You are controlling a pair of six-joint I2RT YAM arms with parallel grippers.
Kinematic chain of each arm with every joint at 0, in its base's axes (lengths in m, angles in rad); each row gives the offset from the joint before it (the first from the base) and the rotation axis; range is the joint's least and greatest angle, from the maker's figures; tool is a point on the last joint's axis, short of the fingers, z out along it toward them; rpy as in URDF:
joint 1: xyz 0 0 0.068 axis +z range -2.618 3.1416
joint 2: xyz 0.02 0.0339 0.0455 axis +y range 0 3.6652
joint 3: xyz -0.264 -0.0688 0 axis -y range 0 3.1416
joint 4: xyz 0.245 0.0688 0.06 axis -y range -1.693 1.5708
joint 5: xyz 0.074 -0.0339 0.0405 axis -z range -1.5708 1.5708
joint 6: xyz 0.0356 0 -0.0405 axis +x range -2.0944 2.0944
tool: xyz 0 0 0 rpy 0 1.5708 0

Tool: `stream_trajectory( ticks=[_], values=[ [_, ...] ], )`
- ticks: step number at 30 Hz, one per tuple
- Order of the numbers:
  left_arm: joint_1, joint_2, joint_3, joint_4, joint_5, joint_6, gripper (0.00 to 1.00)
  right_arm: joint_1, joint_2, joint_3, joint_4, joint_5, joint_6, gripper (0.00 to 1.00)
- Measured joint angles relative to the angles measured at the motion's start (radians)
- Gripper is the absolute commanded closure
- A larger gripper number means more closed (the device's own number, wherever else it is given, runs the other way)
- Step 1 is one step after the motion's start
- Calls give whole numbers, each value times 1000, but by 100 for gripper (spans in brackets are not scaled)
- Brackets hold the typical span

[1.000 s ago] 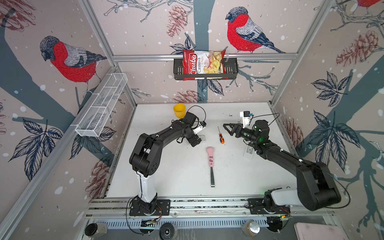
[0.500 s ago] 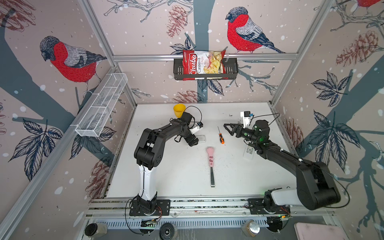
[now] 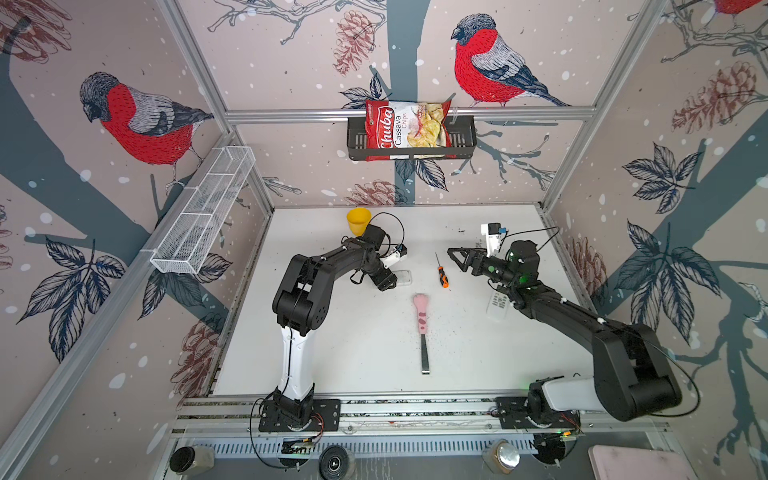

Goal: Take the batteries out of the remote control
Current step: 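Grasp the face-down remote's lower end with the left gripper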

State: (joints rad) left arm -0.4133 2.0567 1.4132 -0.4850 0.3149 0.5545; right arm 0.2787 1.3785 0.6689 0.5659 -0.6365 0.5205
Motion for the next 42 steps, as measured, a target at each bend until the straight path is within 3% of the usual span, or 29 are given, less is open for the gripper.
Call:
stream_trajectory(
  ticks=[6, 11, 15, 17, 22, 27, 38, 42],
  values=[
    [-3, -57, -84, 14, 7, -10, 35, 0, 3, 0, 2, 0, 0, 16],
    [-6, -80, -121, 32, 5, -16, 30, 0, 21, 0, 2, -3, 1, 15],
    [-14, -85, -132, 44, -10, -16, 31, 1, 22, 0, 2, -5, 1, 15],
    [-16, -84, -132, 50, -23, -17, 34, 1, 23, 0, 2, -6, 1, 15],
    [-19, -72, -124, 69, -35, -25, 54, 1, 26, 0, 1, -7, 1, 15],
    [-21, -72, -122, 71, -47, -27, 60, 1, 31, 2, 1, -7, 1, 15],
    [-50, -113, -122, 60, -113, -24, 61, 3, 74, 43, -41, -5, 0, 15],
    [-74, -167, -138, 57, -124, -23, 62, 23, 98, 82, -92, 2, -22, 26]
  ],
)
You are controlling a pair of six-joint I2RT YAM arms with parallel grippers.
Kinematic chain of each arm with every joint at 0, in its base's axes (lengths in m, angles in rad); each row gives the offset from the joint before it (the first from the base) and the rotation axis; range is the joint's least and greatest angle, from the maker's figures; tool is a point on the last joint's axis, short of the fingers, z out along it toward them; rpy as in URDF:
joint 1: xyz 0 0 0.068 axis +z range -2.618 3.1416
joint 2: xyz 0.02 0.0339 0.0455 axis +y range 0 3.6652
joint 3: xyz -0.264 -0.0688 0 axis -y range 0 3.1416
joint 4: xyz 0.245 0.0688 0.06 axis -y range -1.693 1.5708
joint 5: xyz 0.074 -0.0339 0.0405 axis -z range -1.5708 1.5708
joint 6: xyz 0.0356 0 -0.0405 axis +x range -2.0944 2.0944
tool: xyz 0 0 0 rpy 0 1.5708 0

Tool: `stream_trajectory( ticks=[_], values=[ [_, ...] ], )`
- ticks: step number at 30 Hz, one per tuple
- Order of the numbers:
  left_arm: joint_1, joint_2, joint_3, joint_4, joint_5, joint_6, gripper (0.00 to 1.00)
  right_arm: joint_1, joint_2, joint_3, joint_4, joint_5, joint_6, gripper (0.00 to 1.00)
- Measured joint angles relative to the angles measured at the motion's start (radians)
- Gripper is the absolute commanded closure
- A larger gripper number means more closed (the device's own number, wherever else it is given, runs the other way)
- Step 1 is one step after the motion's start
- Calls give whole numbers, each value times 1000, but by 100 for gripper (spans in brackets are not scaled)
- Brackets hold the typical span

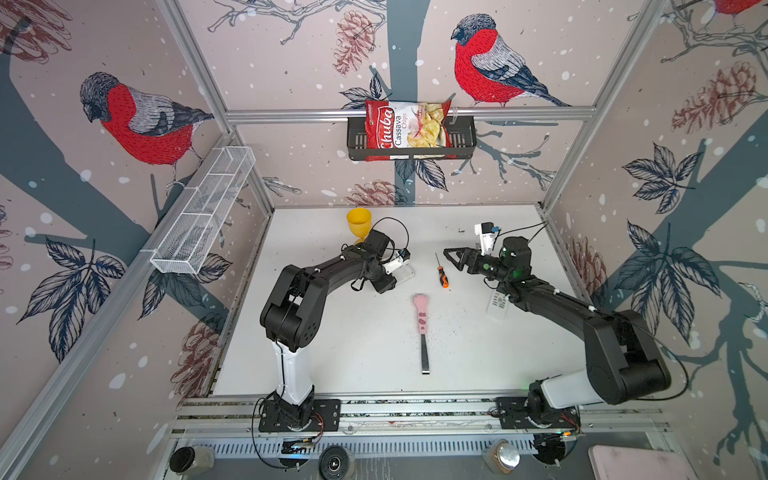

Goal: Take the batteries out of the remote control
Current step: 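Grasp the face-down remote's lower end with the left gripper, then bring the right gripper to the remote's battery cover while left holds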

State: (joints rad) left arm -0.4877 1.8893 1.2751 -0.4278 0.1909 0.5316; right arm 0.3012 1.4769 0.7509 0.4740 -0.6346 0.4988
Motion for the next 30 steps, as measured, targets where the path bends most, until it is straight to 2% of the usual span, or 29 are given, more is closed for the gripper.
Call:
stream_trajectory(
  ticks=[2, 4, 12, 19, 30],
  values=[
    [-4, -37, -22, 1, 0, 0, 62, 13, 26, 31, -29, 11, -7, 33],
    [-5, -78, -48, 1, 0, 0, 62, 25, 55, 53, -56, 22, -18, 35],
    [-22, -210, -117, 30, 15, 0, 63, 106, 160, 165, -187, 31, -82, 29],
    [-29, -257, -145, 49, 19, -1, 64, 194, 264, 286, -292, 20, -155, 32],
    [-35, -274, -160, 56, 19, -1, 65, 240, 324, 355, -382, 24, -210, 37]
  ],
)
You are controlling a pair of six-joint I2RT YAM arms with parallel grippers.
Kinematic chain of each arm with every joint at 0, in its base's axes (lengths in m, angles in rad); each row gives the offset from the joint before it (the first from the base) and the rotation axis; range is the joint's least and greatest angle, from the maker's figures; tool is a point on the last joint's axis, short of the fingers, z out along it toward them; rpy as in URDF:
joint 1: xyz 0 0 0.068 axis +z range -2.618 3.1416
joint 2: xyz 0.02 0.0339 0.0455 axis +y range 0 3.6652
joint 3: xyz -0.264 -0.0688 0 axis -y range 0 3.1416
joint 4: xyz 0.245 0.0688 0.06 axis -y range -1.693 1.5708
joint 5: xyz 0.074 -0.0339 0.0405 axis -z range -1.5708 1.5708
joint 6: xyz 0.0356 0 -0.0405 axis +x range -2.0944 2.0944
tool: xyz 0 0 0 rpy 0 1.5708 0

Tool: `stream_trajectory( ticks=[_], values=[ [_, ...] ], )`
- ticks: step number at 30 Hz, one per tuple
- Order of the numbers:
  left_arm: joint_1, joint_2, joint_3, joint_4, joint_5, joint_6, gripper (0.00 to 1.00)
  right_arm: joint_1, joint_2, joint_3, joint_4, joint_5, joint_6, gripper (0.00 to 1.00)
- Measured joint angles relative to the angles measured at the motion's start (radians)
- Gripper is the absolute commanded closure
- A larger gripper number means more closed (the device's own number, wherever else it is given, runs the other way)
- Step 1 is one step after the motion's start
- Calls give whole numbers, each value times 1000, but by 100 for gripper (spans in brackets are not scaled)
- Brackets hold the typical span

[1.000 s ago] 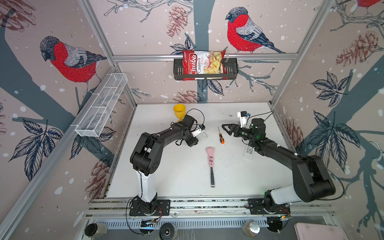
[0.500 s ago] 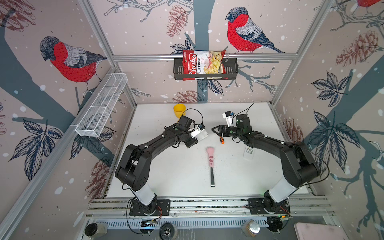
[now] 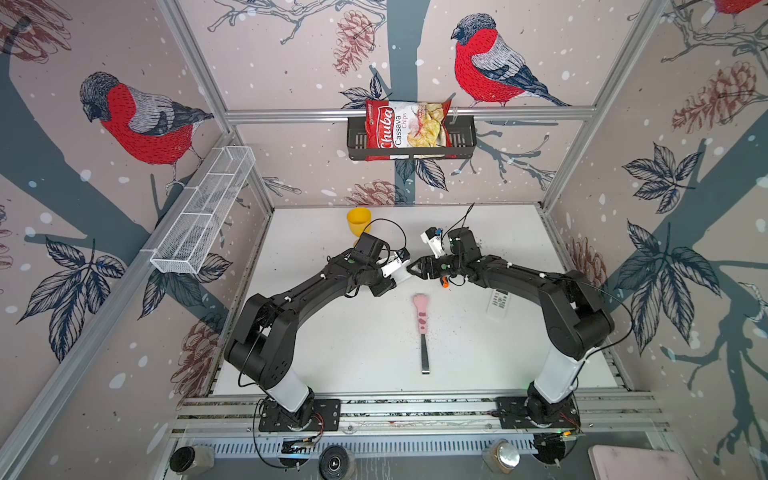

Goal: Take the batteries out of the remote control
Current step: 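Bring the right gripper to the remote's battery cover while left holds, then pinch the battery cover with the right gripper and slide it off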

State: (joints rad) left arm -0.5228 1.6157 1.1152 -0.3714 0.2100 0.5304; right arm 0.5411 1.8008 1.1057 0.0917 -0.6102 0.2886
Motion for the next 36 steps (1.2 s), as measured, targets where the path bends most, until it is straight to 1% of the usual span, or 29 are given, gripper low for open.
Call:
stream_trajectory(
  ticks=[5, 13, 16, 18, 19, 27, 29, 36],
  values=[
    [0, -7, -6, 0, 0, 0, 67, 10, 14, 26, -15, 1, -6, 41],
    [0, -16, -15, 11, -1, 0, 67, 16, 30, 41, -21, 4, -6, 51],
    [0, -16, -16, 11, -3, 0, 67, 19, 33, 41, -20, 4, -5, 57],
    [0, -16, -16, 11, -4, 0, 68, 19, 34, 42, -18, 3, -6, 64],
    [0, -16, -16, 11, -5, 0, 68, 21, 34, 42, -18, 3, -5, 65],
    [0, -16, -25, 7, -19, -2, 69, 21, 34, 42, -17, 11, -5, 71],
    [0, -15, -26, 7, -20, -3, 69, 21, 34, 42, -17, 12, -5, 75],
    [0, -15, -30, 7, -26, -3, 69, 12, 23, 38, -15, 11, -2, 76]
  ],
)
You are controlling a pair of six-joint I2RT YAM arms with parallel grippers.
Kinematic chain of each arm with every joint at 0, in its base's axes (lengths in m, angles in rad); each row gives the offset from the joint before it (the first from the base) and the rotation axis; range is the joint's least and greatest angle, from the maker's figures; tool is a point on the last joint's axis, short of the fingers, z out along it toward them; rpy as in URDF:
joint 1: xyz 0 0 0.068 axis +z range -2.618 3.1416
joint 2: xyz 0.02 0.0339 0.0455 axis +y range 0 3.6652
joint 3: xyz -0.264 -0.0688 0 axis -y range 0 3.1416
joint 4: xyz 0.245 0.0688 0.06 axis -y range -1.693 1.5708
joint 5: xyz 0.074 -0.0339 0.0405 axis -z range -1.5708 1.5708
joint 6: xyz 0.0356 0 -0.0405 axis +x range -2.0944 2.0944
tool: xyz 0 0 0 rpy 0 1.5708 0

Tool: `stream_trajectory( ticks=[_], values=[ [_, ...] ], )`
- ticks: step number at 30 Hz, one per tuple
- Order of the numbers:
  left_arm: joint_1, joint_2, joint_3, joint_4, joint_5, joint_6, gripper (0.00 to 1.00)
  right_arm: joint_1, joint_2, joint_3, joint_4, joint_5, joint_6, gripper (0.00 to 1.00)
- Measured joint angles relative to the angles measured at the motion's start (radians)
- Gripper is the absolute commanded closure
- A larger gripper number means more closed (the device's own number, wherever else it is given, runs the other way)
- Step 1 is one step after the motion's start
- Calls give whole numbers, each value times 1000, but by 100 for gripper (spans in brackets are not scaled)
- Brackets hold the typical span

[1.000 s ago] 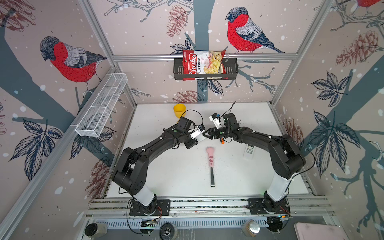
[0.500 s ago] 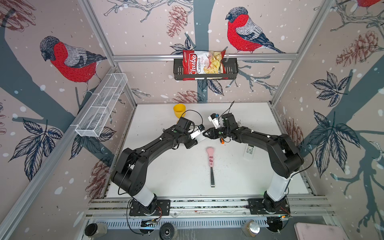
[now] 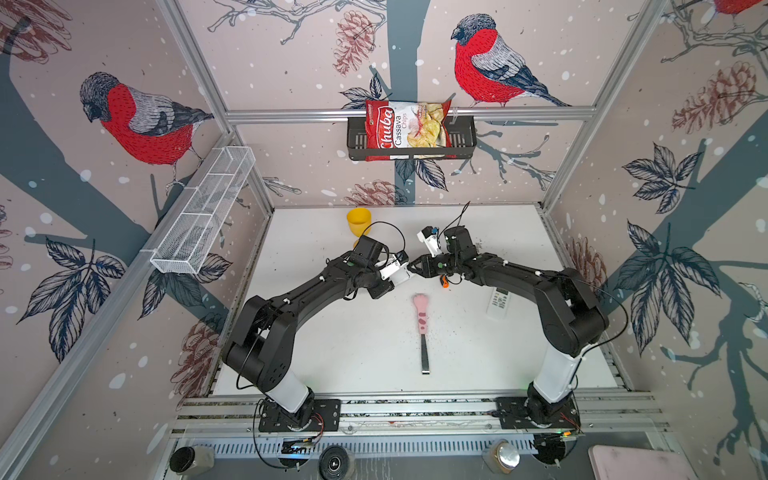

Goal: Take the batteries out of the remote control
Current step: 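Pinch the battery cover with the right gripper and slide it off, then drop the battery cover beside the remote and withdraw the right gripper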

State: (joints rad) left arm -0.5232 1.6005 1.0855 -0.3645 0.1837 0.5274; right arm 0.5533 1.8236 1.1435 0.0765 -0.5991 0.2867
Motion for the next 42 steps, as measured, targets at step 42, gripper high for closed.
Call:
stream_trajectory(
  ticks=[42],
  values=[
    [-3, 10, -1, 31, 0, -4, 70, 26, -70, -22, -52, 175, -51, 71]
  ],
)
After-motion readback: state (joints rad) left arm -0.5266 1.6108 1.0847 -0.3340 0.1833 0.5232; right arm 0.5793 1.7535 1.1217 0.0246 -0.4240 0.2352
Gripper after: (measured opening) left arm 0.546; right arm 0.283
